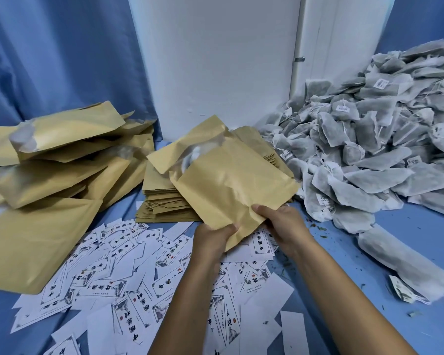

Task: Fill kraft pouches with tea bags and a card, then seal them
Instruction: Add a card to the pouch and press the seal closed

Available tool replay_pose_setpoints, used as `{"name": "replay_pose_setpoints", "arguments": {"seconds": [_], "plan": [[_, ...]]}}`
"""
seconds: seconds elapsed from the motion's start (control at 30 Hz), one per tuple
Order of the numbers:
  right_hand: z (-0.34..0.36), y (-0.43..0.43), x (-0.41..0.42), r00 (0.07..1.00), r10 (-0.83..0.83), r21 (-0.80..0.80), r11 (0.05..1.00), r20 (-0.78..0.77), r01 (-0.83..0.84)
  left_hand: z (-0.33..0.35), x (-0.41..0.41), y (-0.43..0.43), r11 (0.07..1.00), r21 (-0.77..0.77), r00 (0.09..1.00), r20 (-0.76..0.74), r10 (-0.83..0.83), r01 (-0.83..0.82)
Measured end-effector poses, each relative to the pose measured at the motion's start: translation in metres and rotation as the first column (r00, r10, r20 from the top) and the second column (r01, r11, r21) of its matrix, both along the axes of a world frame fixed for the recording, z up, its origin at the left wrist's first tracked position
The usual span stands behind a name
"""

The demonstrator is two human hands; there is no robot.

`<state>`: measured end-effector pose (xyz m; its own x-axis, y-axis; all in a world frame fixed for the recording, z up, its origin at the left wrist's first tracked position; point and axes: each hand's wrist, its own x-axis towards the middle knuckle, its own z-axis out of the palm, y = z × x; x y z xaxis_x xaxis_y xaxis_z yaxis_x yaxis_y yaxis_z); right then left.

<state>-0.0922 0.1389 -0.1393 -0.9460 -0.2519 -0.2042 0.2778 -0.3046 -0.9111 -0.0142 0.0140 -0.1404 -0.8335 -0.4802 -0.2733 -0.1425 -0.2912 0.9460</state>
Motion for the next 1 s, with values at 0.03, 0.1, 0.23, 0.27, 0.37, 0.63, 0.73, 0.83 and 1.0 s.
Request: {"name": "replay_pose_setpoints", "arguments": {"seconds": [0.03,0.1,0.23,0.27,0.37,0.63,0.73,0.83,1.0], "plan": [[-0.0011,0.0001,0.0,1.0,-0.015,0.019,1.0,-0.004,0.015,-0.0007,-0.0007,0.0008,1.0,-0.007,1.0,-0.002,0.014,-0.014],[-0.003,0.0004,-0.0009,0.997,-0.072,0.047,0.996,-0.014,0.073,-0.0013,-0.0016,0.0036,0.999,-0.01,0.998,-0.037,0.041,-0.041],[0.0003,0.0008,0.0016,0.999,-0.027,0.02,0.999,-0.04,0.028,-0.001,-0.0035,0.0067,0.998,0.014,0.995,-0.079,0.063,-0.062],[0.0019,0.0011,0.0027,0.999,0.035,-0.023,0.999,-0.024,-0.035,-0.0007,-0.0034,0.0061,0.997,0.056,0.995,-0.088,0.052,-0.047],[0.0051,0.0018,0.0046,0.992,0.122,-0.12,0.985,0.012,-0.12,0.0014,-0.0029,0.0034,0.992,0.128,0.995,-0.102,0.009,0.005],[0.0034,0.0031,0.005,1.0,0.017,-0.098,0.995,-0.018,-0.019,0.0033,0.0012,0.0026,0.973,0.136,0.983,-0.043,-0.18,0.184],[0.0022,0.0046,0.0014,0.999,-0.012,-0.11,0.994,-0.032,0.008,0.0023,0.0025,0.002,0.972,0.104,0.978,-0.013,-0.209,0.21],[-0.0002,0.0043,-0.0011,0.997,-0.03,-0.075,0.997,-0.077,0.024,0.0026,0.0007,0.0051,0.984,0.092,0.988,-0.029,-0.151,0.153],[-0.0014,0.006,-0.0007,0.965,0.251,0.001,0.968,-0.074,-0.252,0.0045,0.0002,0.0066,0.987,0.096,0.992,-0.037,-0.122,0.125]]}}
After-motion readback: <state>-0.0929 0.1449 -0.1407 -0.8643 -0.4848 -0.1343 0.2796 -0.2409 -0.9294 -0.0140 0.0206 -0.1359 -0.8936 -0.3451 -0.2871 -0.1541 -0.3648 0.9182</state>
